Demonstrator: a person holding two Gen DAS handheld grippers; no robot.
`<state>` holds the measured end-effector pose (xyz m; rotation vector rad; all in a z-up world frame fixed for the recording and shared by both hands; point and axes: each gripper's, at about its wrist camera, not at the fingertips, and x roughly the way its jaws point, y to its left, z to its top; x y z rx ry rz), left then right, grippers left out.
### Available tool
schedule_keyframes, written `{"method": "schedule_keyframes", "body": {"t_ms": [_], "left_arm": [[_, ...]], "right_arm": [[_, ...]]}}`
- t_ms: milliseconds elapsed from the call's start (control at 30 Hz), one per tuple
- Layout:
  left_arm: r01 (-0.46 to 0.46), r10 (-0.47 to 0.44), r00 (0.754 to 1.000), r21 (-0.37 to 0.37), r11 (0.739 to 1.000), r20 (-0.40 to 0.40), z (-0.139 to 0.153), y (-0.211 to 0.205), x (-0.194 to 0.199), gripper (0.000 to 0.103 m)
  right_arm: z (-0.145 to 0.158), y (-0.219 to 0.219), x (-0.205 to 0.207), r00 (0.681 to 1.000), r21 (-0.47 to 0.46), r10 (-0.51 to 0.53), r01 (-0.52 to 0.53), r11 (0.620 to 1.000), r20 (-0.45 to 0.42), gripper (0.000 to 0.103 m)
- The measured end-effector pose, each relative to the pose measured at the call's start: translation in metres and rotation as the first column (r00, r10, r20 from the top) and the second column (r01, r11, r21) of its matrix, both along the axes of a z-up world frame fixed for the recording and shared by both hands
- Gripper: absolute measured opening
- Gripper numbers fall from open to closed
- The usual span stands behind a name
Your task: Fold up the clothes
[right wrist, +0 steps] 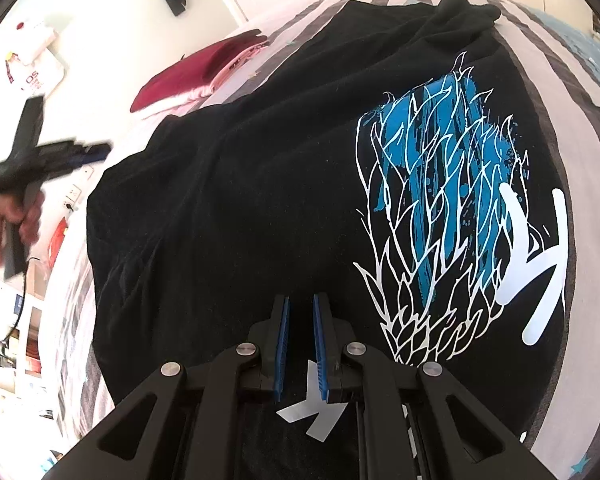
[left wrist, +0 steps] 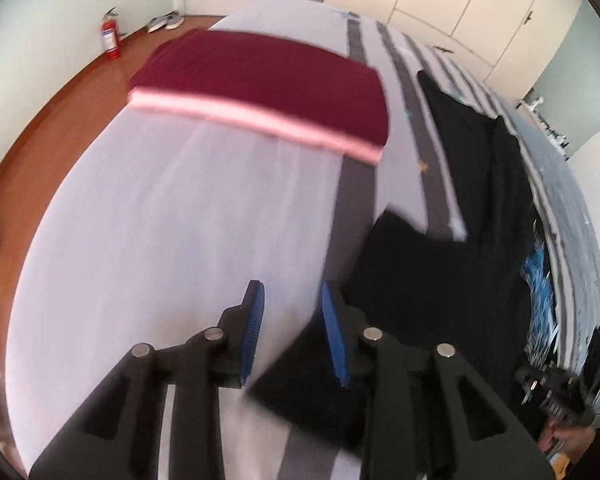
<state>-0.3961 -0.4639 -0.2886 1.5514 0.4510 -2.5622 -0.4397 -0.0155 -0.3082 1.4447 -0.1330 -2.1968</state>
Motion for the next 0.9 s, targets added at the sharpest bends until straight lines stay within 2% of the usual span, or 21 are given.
{"method": "schedule_keyframes", "body": {"t_ms": [167, 267, 333, 467, 700, 800, 900], "left_arm": [[0.031, -0.031, 0.999, -0.007, 1.0, 0.042, 0.001, 0.02, 0.038, 0.027], [0.067, -0.065, 0.996, -0.031, 0.997, 0.067, -0.011, 0.047, 0.037, 0.027], [0.083, -0.081, 0.994, -0.022, 0.996, 0.077, -0.013, 0.057, 0.038, 0.027], [0.127, -0.127, 0.992, 0.007, 0.992, 0.019, -0.006, 0.089, 0.02, 0.027], [0.229, -0.224, 0.973, 0.121, 0.966, -0.054, -0.004, 0.158, -0.014, 0.027], [0.255, -0.239, 0.964, 0.163, 0.953, -0.114, 0.01, 0.167, -0.005, 0.027], [0.225, -0.204, 0.969, 0.152, 0.962, -0.141, 0.018, 0.153, 0.01, 0.027]], "right_arm": [[0.0, 0.0, 0.001, 1.0, 0.004, 0.0, 0.0, 1.0, -0.002, 0.012], [0.001, -0.002, 0.001, 1.0, 0.012, 0.002, -0.002, 1.0, -0.003, 0.012], [0.001, -0.002, 0.001, 1.0, 0.015, 0.004, -0.004, 1.0, -0.003, 0.012], [0.002, -0.004, 0.001, 1.0, 0.022, 0.008, -0.008, 1.0, -0.004, 0.012], [0.001, -0.006, 0.001, 1.0, 0.02, 0.004, -0.004, 1.0, -0.008, 0.012], [0.001, -0.007, 0.0, 1.0, 0.016, -0.003, 0.003, 1.0, -0.004, 0.012], [0.001, -0.007, 0.0, 1.0, 0.015, 0.0, 0.0, 1.0, -0.007, 0.012]]}}
